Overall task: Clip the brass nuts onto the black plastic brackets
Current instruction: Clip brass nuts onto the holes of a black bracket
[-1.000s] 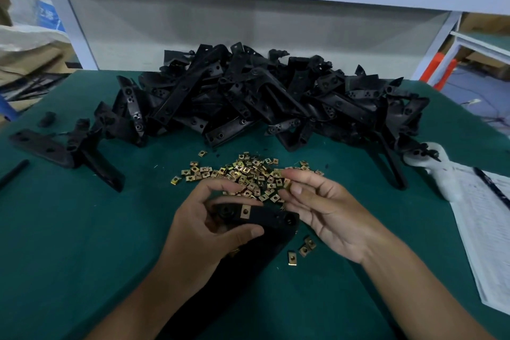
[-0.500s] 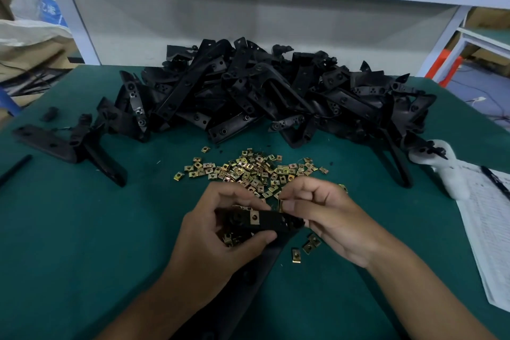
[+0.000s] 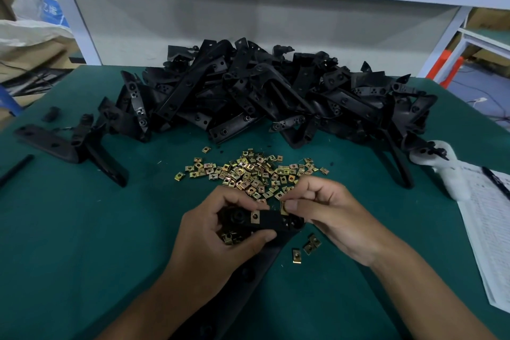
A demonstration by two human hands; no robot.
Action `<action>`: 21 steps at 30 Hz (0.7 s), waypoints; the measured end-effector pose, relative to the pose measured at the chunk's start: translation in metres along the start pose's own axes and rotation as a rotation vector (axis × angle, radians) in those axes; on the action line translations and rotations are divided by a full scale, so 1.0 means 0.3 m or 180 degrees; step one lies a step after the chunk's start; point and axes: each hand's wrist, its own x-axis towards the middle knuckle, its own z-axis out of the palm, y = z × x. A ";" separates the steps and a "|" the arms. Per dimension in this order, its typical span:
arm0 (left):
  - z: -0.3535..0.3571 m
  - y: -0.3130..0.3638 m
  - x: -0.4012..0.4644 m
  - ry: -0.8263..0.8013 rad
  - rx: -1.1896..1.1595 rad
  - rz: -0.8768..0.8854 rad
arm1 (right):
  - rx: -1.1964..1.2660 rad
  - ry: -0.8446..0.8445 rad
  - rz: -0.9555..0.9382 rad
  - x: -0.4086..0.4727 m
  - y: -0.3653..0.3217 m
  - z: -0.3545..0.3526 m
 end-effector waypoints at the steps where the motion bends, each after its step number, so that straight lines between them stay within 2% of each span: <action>1: 0.000 0.000 0.000 0.0006 0.0022 0.0008 | 0.0007 -0.0024 -0.0014 0.000 0.000 -0.002; 8: -0.001 -0.001 -0.002 0.0054 -0.0003 0.0022 | 0.0008 -0.0059 0.0080 0.001 0.018 0.010; 15: -0.007 -0.008 0.003 0.0113 -0.0297 -0.0199 | -0.0073 -0.0001 -0.0215 -0.001 0.027 0.000; 21: -0.017 -0.014 0.003 0.0137 -0.0294 -0.0143 | -0.0196 -0.0200 -0.0235 -0.006 0.025 0.000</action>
